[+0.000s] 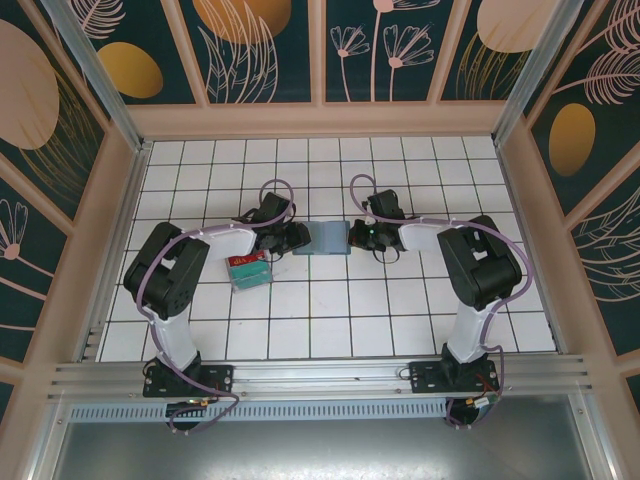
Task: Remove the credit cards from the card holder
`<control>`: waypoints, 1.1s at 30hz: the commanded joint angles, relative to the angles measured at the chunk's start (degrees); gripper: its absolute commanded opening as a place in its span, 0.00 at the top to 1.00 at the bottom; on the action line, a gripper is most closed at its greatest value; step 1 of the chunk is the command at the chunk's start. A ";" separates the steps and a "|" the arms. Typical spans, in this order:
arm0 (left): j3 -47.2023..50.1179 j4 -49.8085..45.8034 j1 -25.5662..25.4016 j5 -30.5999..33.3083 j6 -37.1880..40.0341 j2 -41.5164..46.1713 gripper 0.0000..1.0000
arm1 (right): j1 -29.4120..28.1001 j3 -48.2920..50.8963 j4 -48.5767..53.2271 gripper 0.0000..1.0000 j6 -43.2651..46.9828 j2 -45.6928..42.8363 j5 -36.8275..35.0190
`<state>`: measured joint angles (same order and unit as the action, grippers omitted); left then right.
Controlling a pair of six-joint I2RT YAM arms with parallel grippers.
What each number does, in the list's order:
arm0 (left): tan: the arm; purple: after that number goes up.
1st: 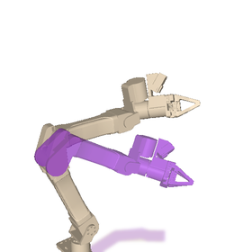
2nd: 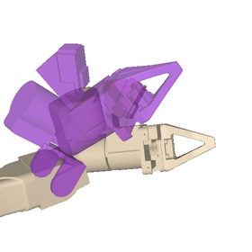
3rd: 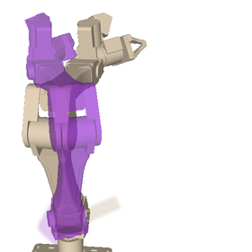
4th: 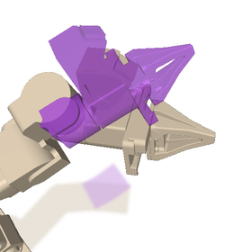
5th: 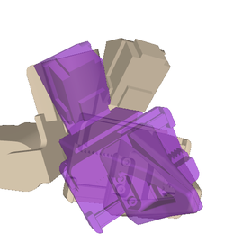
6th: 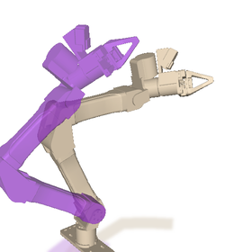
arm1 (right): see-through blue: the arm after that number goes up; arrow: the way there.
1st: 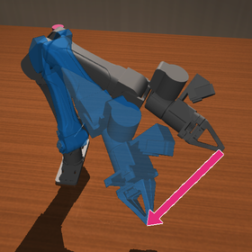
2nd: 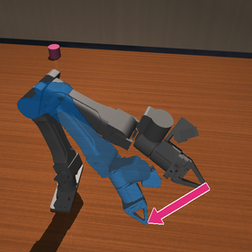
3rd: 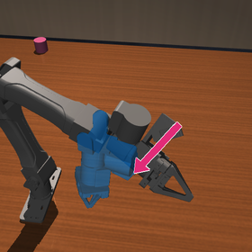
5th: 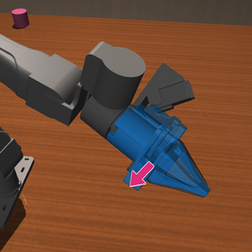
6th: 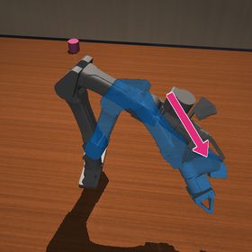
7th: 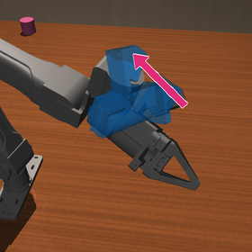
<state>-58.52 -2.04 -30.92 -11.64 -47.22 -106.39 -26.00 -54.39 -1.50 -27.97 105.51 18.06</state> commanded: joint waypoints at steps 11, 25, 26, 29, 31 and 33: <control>-2.00 5.17 -1.31 -6.72 0.04 -0.77 0.55 | -0.66 -0.20 -0.18 1.00 -0.60 1.62 0.83; -5.70 3.33 -2.10 -7.44 1.76 -0.60 0.19 | -0.58 -0.62 -0.19 1.00 -0.71 2.11 0.92; -5.65 3.00 -2.10 -7.14 1.89 -0.57 0.17 | -0.55 -0.58 -0.22 1.00 -0.71 2.07 0.92; -5.42 1.80 -2.07 -5.45 1.96 0.00 0.13 | -0.54 -0.75 -0.10 1.00 -0.69 2.13 0.92; -5.54 0.38 -2.03 -3.94 2.31 0.37 0.14 | -0.46 -0.93 0.16 0.99 -0.67 1.99 0.92; -5.46 -1.06 -1.94 -2.55 2.73 0.74 0.15 | -0.42 -1.30 0.48 0.96 -0.51 1.72 0.75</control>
<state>-63.11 0.08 -32.91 -16.69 -45.87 -106.78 -25.98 -54.41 -2.57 -28.42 106.04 18.57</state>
